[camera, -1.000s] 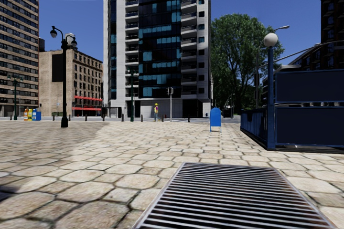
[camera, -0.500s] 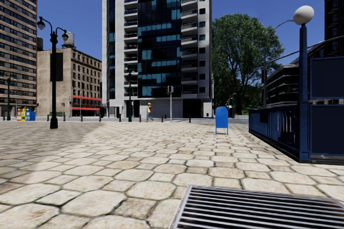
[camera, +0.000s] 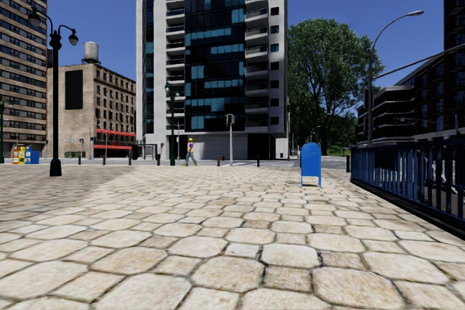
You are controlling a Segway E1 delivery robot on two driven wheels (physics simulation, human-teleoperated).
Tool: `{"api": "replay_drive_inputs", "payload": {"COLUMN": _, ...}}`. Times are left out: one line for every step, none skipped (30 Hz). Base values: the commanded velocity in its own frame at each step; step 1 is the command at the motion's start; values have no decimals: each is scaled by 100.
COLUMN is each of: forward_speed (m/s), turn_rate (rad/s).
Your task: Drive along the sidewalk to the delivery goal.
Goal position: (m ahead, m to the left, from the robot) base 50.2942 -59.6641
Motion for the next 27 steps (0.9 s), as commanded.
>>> {"api": "replay_drive_inputs", "payload": {"forward_speed": 200, "turn_rate": 0}}
{"api": "replay_drive_inputs", "payload": {"forward_speed": 200, "turn_rate": 0}}
{"api": "replay_drive_inputs", "payload": {"forward_speed": 200, "turn_rate": 0}}
{"api": "replay_drive_inputs", "payload": {"forward_speed": 200, "turn_rate": 0}}
{"api": "replay_drive_inputs", "payload": {"forward_speed": 200, "turn_rate": 0}}
{"api": "replay_drive_inputs", "payload": {"forward_speed": 200, "turn_rate": 0}}
{"api": "replay_drive_inputs", "payload": {"forward_speed": 200, "turn_rate": 0}}
{"api": "replay_drive_inputs", "payload": {"forward_speed": 200, "turn_rate": 0}}
{"api": "replay_drive_inputs", "payload": {"forward_speed": 200, "turn_rate": 0}}
{"api": "replay_drive_inputs", "payload": {"forward_speed": 200, "turn_rate": 0}}
{"api": "replay_drive_inputs", "payload": {"forward_speed": 200, "turn_rate": 0}}
{"api": "replay_drive_inputs", "payload": {"forward_speed": 200, "turn_rate": 0}}
{"api": "replay_drive_inputs", "payload": {"forward_speed": 200, "turn_rate": 0}}
{"api": "replay_drive_inputs", "payload": {"forward_speed": 200, "turn_rate": 0}}
{"api": "replay_drive_inputs", "payload": {"forward_speed": 200, "turn_rate": 0}}
{"api": "replay_drive_inputs", "payload": {"forward_speed": 200, "turn_rate": 0}}
{"api": "replay_drive_inputs", "payload": {"forward_speed": 200, "turn_rate": 0}}
{"api": "replay_drive_inputs", "payload": {"forward_speed": 200, "turn_rate": 0}}
{"api": "replay_drive_inputs", "payload": {"forward_speed": 200, "turn_rate": 0}}
{"api": "replay_drive_inputs", "payload": {"forward_speed": 200, "turn_rate": 0}}
{"api": "replay_drive_inputs", "payload": {"forward_speed": 200, "turn_rate": 0}}
{"api": "replay_drive_inputs", "payload": {"forward_speed": 200, "turn_rate": 0}}
{"api": "replay_drive_inputs", "payload": {"forward_speed": 200, "turn_rate": 0}}
{"api": "replay_drive_inputs", "payload": {"forward_speed": 200, "turn_rate": 0}}
{"api": "replay_drive_inputs", "payload": {"forward_speed": 200, "turn_rate": 0}}
{"api": "replay_drive_inputs", "payload": {"forward_speed": 200, "turn_rate": 0}}
{"api": "replay_drive_inputs", "payload": {"forward_speed": 200, "turn_rate": 0}}
